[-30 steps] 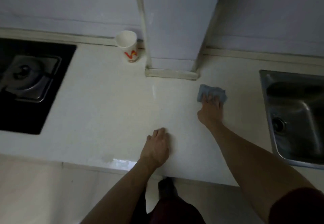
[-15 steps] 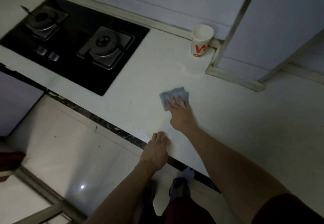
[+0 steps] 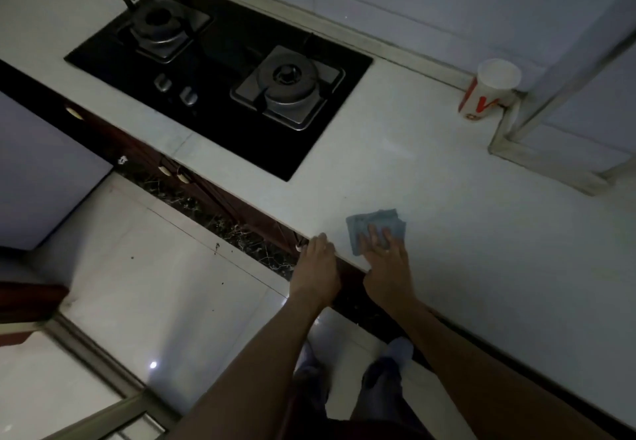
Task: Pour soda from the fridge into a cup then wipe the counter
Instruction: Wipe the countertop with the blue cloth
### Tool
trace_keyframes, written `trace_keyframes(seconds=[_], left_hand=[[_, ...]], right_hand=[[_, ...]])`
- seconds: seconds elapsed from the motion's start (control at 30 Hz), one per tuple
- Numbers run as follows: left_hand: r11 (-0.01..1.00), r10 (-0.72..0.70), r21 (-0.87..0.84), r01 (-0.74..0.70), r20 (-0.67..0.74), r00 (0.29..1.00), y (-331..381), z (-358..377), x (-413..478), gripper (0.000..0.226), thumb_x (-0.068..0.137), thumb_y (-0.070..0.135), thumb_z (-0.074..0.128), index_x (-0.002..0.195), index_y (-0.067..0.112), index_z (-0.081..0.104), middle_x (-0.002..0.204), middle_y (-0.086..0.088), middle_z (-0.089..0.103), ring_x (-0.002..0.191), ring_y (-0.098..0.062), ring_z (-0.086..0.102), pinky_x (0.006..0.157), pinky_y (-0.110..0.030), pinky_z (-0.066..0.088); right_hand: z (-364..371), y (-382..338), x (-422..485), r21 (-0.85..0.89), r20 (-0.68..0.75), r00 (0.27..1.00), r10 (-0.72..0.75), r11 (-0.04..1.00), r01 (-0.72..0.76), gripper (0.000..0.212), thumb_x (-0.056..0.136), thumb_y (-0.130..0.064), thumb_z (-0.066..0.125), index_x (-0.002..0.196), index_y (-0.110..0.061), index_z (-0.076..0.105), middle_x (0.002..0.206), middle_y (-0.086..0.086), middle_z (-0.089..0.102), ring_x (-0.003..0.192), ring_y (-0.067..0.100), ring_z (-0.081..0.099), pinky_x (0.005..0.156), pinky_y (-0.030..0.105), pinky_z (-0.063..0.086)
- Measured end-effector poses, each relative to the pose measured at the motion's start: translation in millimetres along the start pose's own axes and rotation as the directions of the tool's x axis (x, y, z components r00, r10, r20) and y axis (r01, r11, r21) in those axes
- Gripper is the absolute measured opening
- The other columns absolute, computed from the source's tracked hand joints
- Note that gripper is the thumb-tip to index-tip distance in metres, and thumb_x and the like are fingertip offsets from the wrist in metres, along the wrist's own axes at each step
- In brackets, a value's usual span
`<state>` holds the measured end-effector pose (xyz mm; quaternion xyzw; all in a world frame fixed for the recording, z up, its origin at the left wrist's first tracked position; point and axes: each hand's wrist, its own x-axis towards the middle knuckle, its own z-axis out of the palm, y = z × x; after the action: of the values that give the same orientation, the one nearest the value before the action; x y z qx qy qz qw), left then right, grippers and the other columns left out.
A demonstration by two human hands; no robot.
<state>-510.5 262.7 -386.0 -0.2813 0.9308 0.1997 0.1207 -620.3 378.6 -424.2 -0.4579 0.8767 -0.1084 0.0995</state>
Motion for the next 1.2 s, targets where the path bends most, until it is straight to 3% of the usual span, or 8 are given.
trace_keyframes(seconds=[0.17,0.23,0.33,0.47,0.63,0.7,0.8,1.2], left_hand=[[1.000,0.011,0.023,-0.013,0.061,0.998,-51,-7,-1,0.074,0.086,0.017,0.060,0.150,0.002,0.026,0.160,-0.013,0.016,0.148,-0.028,0.015,0.120,-0.042,0.020],[0.999,0.040,0.024,-0.040,0.039,0.998,-57,-6,-1,0.073,0.086,0.019,0.057,0.150,0.003,0.025,0.160,-0.014,0.018,0.148,-0.028,0.015,0.121,-0.040,0.019],[0.997,0.073,0.032,-0.073,0.005,0.997,-61,-3,1,0.068,0.087,0.022,0.053,0.148,0.003,0.029,0.158,-0.016,0.022,0.147,-0.029,0.017,0.120,-0.040,0.019],[0.991,0.118,0.067,-0.115,-0.044,0.992,-62,-2,8,0.064,0.086,0.023,0.052,0.144,0.001,0.036,0.150,-0.016,0.035,0.139,-0.031,0.030,0.119,-0.040,0.023],[0.976,0.216,0.062,-0.208,-0.158,0.964,-38,-5,29,0.048,0.063,0.019,0.077,0.107,0.005,0.068,0.114,-0.012,0.065,0.104,-0.026,0.058,0.095,-0.033,0.050],[0.970,0.235,0.082,-0.227,-0.101,0.967,-22,-12,40,0.057,0.078,0.018,0.067,0.131,0.001,0.053,0.140,-0.016,0.049,0.127,-0.028,0.044,0.112,-0.034,0.033],[0.970,0.229,0.077,-0.230,0.027,0.973,1,-21,60,0.060,0.090,0.013,0.048,0.146,0.002,0.032,0.157,-0.014,0.024,0.143,-0.029,0.021,0.120,-0.038,0.018],[0.894,0.400,0.122,-0.430,0.212,0.892,104,9,90,0.046,0.086,0.010,0.048,0.131,0.002,0.045,0.152,-0.014,0.027,0.136,-0.031,0.027,0.105,-0.046,0.037]], right_hand=[[2,-57,43,-0.029,0.190,0.981,-0.044,0.998,0.050,0.079,0.076,-0.038,0.009,0.150,-0.017,0.029,0.158,0.008,0.023,0.146,0.034,0.017,0.116,0.051,0.016],[9,-66,62,-0.064,0.206,0.974,-0.092,0.992,0.107,0.064,0.090,-0.035,0.035,0.151,-0.017,0.024,0.160,0.008,0.019,0.147,0.033,0.012,0.117,0.050,0.012],[8,-69,89,-0.057,0.196,0.974,-0.111,0.991,0.125,0.072,0.087,-0.020,0.059,0.150,-0.017,0.026,0.160,0.006,0.019,0.147,0.031,0.013,0.117,0.048,0.016],[-6,-47,132,-0.034,0.161,0.984,-0.069,0.997,0.076,0.074,0.084,-0.005,0.052,0.151,-0.024,0.026,0.160,-0.002,0.017,0.147,0.024,0.012,0.118,0.042,0.017],[-22,41,174,0.025,0.096,0.994,0.043,0.999,-0.046,0.071,0.077,-0.005,0.045,0.147,-0.018,0.036,0.155,0.009,0.032,0.140,0.037,0.028,0.111,0.052,0.031],[-32,79,176,0.016,0.076,0.990,0.116,0.993,-0.118,0.070,0.079,-0.006,0.043,0.148,-0.017,0.034,0.155,0.010,0.031,0.140,0.039,0.028,0.108,0.057,0.033],[-47,135,153,-0.040,0.068,0.966,0.248,0.968,-0.246,0.074,0.084,0.001,0.051,0.151,-0.018,0.027,0.158,0.008,0.023,0.144,0.035,0.019,0.113,0.052,0.026],[-65,276,-78,-0.091,-0.075,0.757,0.649,0.752,-0.653,0.052,0.079,-0.001,0.051,0.131,0.001,0.053,0.134,0.027,0.052,0.116,0.049,0.050,0.074,0.056,0.052]])
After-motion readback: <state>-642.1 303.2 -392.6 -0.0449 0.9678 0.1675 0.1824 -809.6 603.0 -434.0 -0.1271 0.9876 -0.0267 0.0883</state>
